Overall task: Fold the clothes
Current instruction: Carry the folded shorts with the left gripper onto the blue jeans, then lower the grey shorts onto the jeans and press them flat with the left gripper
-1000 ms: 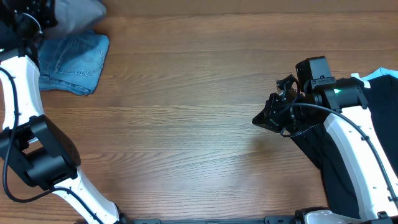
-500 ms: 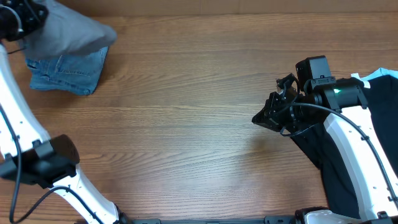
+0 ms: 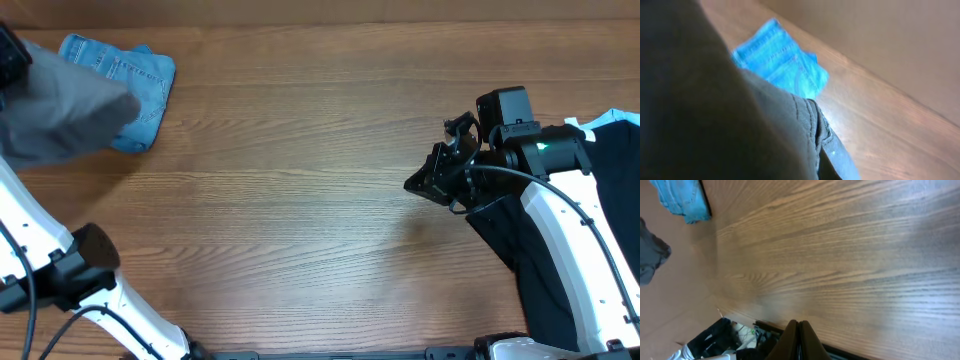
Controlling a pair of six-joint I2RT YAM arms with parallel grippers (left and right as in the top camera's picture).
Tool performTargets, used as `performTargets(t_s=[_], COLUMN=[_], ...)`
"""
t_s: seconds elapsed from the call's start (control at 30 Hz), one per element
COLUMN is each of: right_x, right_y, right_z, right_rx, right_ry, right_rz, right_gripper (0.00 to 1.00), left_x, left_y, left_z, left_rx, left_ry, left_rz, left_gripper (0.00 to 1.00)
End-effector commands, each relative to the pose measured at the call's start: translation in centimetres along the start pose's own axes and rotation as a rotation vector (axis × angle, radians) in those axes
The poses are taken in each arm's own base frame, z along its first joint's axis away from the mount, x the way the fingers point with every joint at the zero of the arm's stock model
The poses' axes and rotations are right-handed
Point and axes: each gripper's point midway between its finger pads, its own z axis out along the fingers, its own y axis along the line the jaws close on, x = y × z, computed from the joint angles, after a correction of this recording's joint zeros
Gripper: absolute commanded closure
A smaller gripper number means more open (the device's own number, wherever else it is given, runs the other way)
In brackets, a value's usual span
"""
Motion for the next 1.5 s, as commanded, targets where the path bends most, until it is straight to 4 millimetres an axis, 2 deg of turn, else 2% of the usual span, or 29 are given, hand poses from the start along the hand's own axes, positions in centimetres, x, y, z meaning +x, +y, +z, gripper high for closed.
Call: performTargets(t_s=[0.0, 0.03, 0.13, 0.2, 0.27, 0.33, 0.43, 0.53, 0.57, 0.6, 0.7, 0.77, 0.87, 1.0, 1.07, 1.1, 1.17, 1.23, 1.27, 1.37, 1.47], right_x=[-0.5, -0.5, -0.5, -0.4, -0.3, -0.3, -0.3, 0.1, 0.3, 0.4, 0.4, 0.3, 0.2, 0.1, 0.1, 0.0, 0.0, 0.1, 0.1, 0.2, 0.4], right_y=[1.1, 1.2, 1.2, 1.2, 1.1, 1.1, 1.1, 0.8, 0.7, 0.7, 0.7, 0.7, 0.8, 0.8, 0.8, 0.8, 0.8, 0.8, 0.8, 0.7, 0.6], right_z=[-0.7, -0.7, -0.7, -0.7, -0.7, -0.7, -0.7, -0.7, -0.7, -0.7, -0.7, -0.7, -0.7, -0.7, -0.7, -0.7, -0.7, -0.7, -0.7, -0.7, -0.7], right_rx=[-0.024, -0.026, -0.027, -0.027, -0.025, -0.024, -0.025, -0.015, -0.009, -0.008, -0.009, -0.011, -0.011, -0.01, -0.012, -0.013, -0.013, -0.013, -0.012, -0.009, -0.005], right_ry=[-0.034, -0.036, -0.035, -0.031, -0.027, -0.025, -0.025, -0.009, -0.002, 0.001, -0.001, -0.003, -0.005, -0.01, -0.013, -0.014, -0.014, -0.013, -0.011, -0.006, -0.001], right_rz=[-0.037, -0.039, -0.03, -0.01, -0.007, -0.006, -0.006, 0.006, 0.012, 0.012, 0.01, 0.007, 0.005, 0.004, -0.004, -0.008, -0.008, -0.007, -0.006, -0.001, -0.009], right_gripper=[0.96, 0.96, 0.96, 0.96, 0.96, 0.96, 0.96, 0.96, 0.96, 0.96, 0.96, 0.96, 0.96, 0.96, 0.96, 0.96, 0.96, 0.96, 0.96, 0.95, 0.96], left_x=[-2.6, -4.0, -6.8, -7.4, -6.8, -5.1, -1.3, 3.5, 5.5, 6.5, 8.4, 8.5, 7.7, 5.5, 4.7, 4.3, 4.3, 4.8, 4.9, 4.6, 3.7], left_y=[-1.2, -2.6, -7.4, -9.0, -9.1, -9.1, -8.4, -5.1, -3.6, -2.5, 1.0, 2.6, 4.4, 6.2, 6.9, 7.4, 8.7, 9.3, 9.4, 9.2, 8.9], left_z=[5.1, 6.5, 8.2, 9.5, 11.6, 15.3, 21.5, 27.1, 28.4, 28.9, 29.2, 28.7, 27.2, 23.2, 22.0, 21.5, 21.2, 21.1, 21.1, 20.0, 18.4], left_rx=[0.082, 0.162, 0.413, 0.456, 0.422, 0.389, 0.362, 0.253, 0.206, 0.172, 0.066, 0.024, 0.012, 0.008, -0.006, -0.025, -0.069, -0.097, -0.099, -0.093, -0.095], left_ry=[-0.06, -0.114, -0.237, -0.279, -0.261, -0.21, -0.091, 0.082, 0.152, 0.191, 0.28, 0.297, 0.295, 0.259, 0.238, 0.229, 0.233, 0.252, 0.257, 0.252, 0.227], left_rz=[0.103, 0.151, 0.241, 0.283, 0.304, 0.359, 0.363, 0.279, 0.254, 0.24, 0.205, 0.189, 0.151, 0.101, 0.104, 0.101, 0.095, 0.091, 0.088, 0.084, 0.085], left_gripper=[0.96, 0.96, 0.96, 0.96, 0.96, 0.96, 0.96, 0.96, 0.96, 0.96, 0.96, 0.96, 0.96, 0.96, 0.95, 0.91, 0.67, 0.53, 0.5, 0.55, 0.56])
